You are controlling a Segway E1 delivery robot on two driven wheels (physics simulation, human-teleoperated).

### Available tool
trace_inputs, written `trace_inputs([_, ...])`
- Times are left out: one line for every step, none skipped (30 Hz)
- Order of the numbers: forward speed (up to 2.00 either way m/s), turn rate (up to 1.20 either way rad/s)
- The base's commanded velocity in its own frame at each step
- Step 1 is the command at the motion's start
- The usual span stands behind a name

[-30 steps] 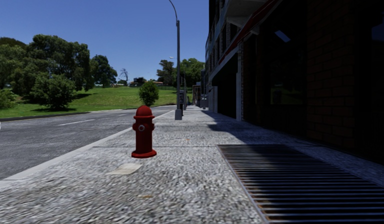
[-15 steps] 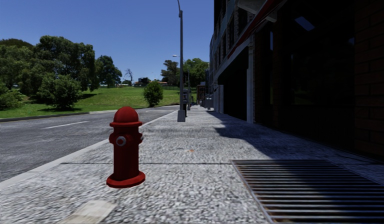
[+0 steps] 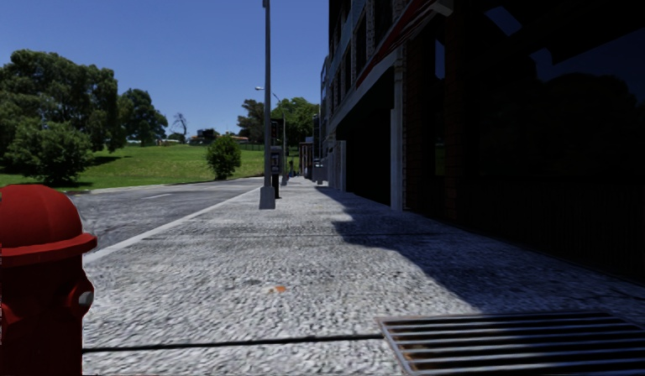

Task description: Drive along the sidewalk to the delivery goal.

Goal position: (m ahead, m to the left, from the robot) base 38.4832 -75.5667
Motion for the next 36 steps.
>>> trace_inputs([2.0,0.0])
trace_inputs([2.0,0.0])
trace_inputs([2.0,0.0])
trace_inputs([2.0,0.0])
trace_inputs([2.0,0.0])
trace_inputs([2.0,0.0])
trace_inputs([2.0,0.0])
trace_inputs([2.0,0.0])
trace_inputs([2.0,0.0])
trace_inputs([2.0,0.0])
trace_inputs([2.0,0.0])
trace_inputs([2.0,0.0])
trace_inputs([2.0,0.0])
trace_inputs([2.0,0.0])
trace_inputs([2.0,0.0])
trace_inputs([2.0,0.0])
trace_inputs([2.0,0.0])
trace_inputs([2.0,0.0])
trace_inputs([2.0,0.0])
trace_inputs([2.0,0.0])
trace_inputs([2.0,0.0])
trace_inputs([2.0,0.0])
trace_inputs([2.0,0.0])
trace_inputs([2.0,0.0])
trace_inputs([2.0,0.0])
trace_inputs([2.0,0.0])
trace_inputs([2.0,0.0])
trace_inputs([2.0,0.0])
trace_inputs([2.0,0.0])
trace_inputs([2.0,0.0])
trace_inputs([2.0,0.0])
trace_inputs([2.0,0.0])
trace_inputs([2.0,0.0])
trace_inputs([2.0,0.0])
trace_inputs([2.0,0.0])
trace_inputs([2.0,0.0])
